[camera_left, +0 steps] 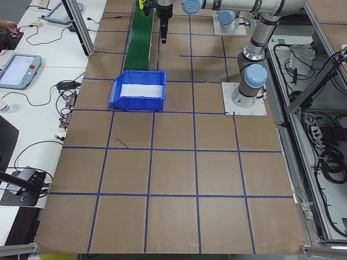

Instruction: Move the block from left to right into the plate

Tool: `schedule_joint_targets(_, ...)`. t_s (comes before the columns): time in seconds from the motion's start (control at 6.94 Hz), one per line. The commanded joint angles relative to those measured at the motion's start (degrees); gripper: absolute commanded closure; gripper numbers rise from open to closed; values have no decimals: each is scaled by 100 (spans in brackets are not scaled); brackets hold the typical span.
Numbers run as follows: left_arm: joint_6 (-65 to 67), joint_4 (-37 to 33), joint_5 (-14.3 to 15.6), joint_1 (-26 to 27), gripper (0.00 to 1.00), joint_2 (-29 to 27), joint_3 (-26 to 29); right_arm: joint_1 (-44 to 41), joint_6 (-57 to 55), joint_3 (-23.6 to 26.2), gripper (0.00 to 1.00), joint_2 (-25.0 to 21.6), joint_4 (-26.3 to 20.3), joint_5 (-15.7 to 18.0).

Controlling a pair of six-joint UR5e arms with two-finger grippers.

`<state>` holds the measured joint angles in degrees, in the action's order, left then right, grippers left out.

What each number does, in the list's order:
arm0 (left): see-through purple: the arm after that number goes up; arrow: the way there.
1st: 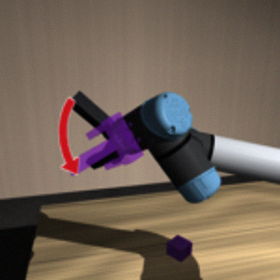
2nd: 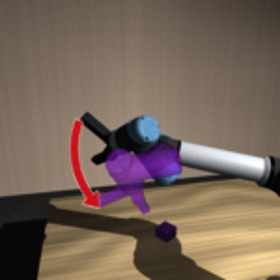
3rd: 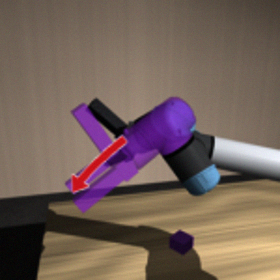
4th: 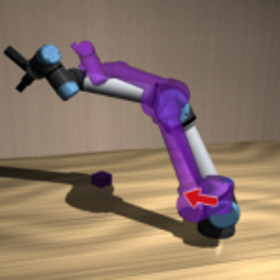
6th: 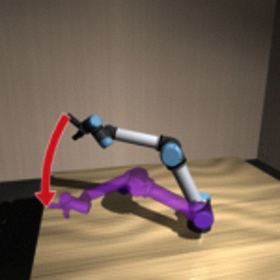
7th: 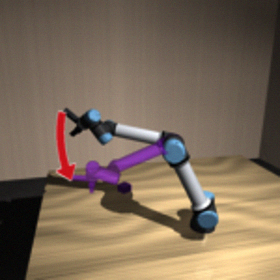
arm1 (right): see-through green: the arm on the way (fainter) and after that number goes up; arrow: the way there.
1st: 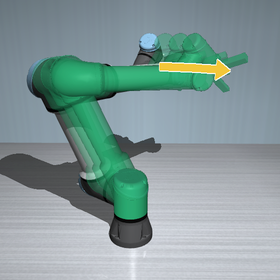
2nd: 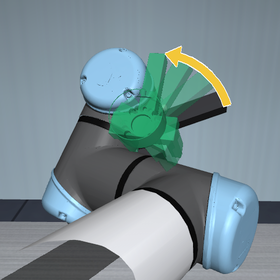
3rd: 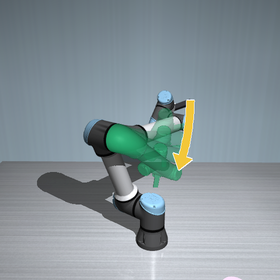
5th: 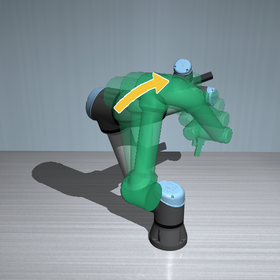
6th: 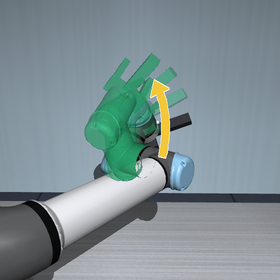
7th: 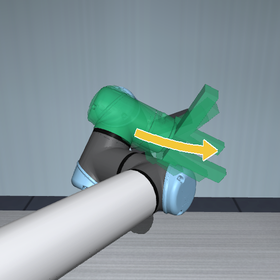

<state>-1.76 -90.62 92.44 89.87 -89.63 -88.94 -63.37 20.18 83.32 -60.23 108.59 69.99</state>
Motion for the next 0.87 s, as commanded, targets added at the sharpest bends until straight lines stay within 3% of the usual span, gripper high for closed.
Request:
schedule_joint_targets(0.0, 0, 0, 2, -5, 0, 7, 0, 0, 56, 17, 6, 73, 162, 6)
schedule_joint_targets(0.14, 0, 0, 2, -5, 0, 7, 0, 9, 47, 17, 14, 73, 163, 67)
schedule_joint_targets(0.29, 0, 0, 28, -5, 0, 7, 0, 9, -5, 17, 32, 64, 163, 111)
schedule_joint_targets(0.43, 0, -8, 28, -5, 0, 7, 0, 9, -40, 17, 54, 12, 154, 407)
schedule_joint_targets(0.58, 0, -9, 28, -5, 0, 7, 0, 9, -41, 17, 62, -24, 145, 463)
schedule_joint_targets(0.72, 0, 0, 28, -5, 0, 7, 0, 9, -284, 17, 62, -250, 67, 463)
